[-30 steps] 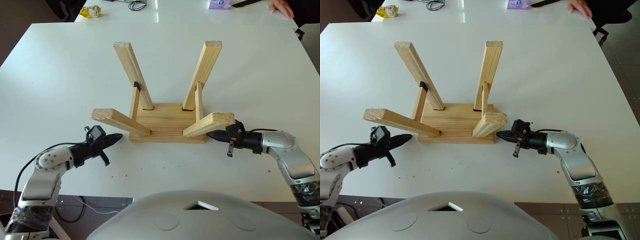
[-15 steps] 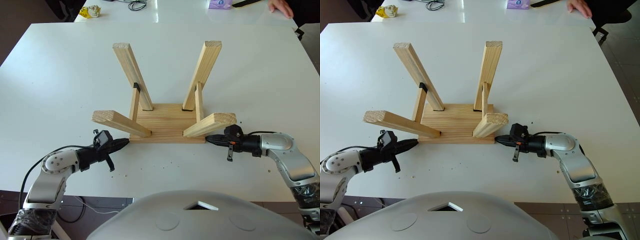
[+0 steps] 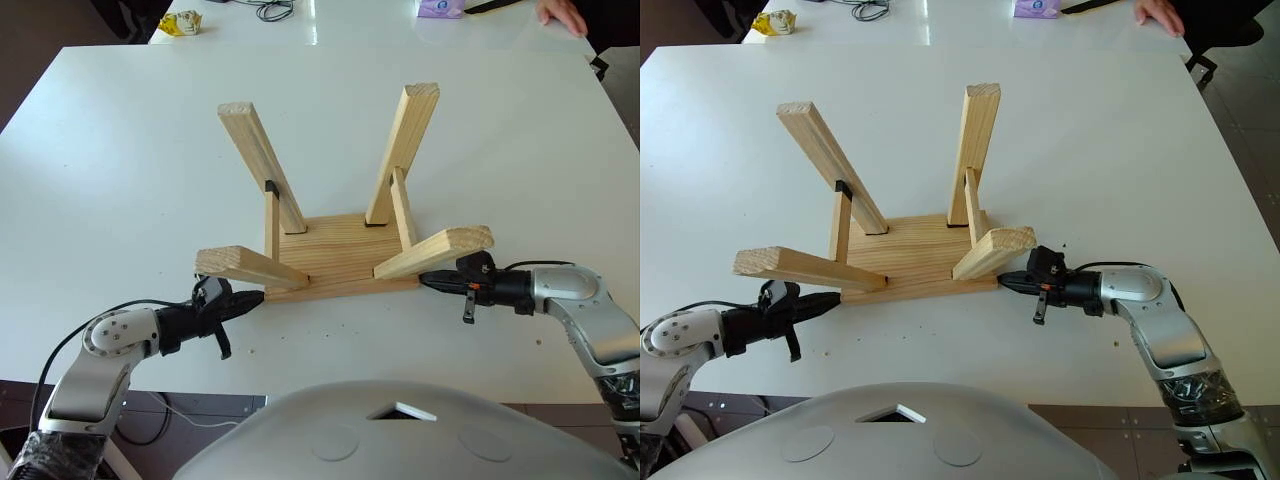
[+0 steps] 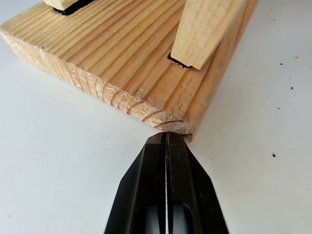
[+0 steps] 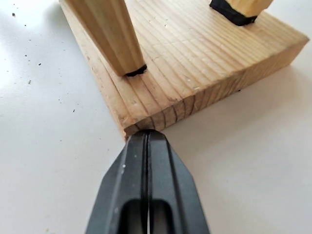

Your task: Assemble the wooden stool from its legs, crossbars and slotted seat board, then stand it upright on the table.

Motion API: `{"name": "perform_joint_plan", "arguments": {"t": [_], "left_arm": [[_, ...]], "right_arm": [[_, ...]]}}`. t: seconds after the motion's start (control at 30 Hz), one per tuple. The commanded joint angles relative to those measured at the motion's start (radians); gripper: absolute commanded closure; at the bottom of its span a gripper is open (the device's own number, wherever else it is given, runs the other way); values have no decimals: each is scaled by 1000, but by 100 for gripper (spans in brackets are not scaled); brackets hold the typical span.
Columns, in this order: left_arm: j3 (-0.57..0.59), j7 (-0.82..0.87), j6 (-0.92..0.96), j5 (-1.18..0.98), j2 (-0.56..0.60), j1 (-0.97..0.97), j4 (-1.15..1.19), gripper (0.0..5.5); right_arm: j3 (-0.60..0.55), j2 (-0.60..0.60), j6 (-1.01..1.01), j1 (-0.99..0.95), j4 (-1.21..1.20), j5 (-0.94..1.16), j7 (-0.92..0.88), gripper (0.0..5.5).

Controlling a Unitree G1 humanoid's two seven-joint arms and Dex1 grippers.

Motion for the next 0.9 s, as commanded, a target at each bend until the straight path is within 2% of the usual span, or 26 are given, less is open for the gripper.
{"name": "perform_joint_plan", "arguments": {"t": [0.03, 0.33, 0.47, 0.63, 0.8, 0.9], "left_arm": [[12, -45, 19, -83, 15, 3, -110, 547], [114, -94, 94, -201, 83, 112, -294, 547], [195, -111, 142, -288, 107, 143, -368, 547], [295, -108, 236, -449, 141, 77, -408, 547], [260, -119, 262, -446, 132, 66, -426, 547], [277, -116, 282, -478, 127, 66, -441, 547]], "right_arm": [[-22, -9, 23, 38, -143, 115, 46, 550], [-155, -93, 121, 116, -347, 283, 72, 550], [-219, -119, 160, 129, -405, 350, 70, 550], [-278, -149, 182, 181, -469, 398, 87, 550], [-265, -146, 182, 170, -472, 398, 73, 550], [-289, -152, 189, 169, -476, 416, 72, 550]]}}
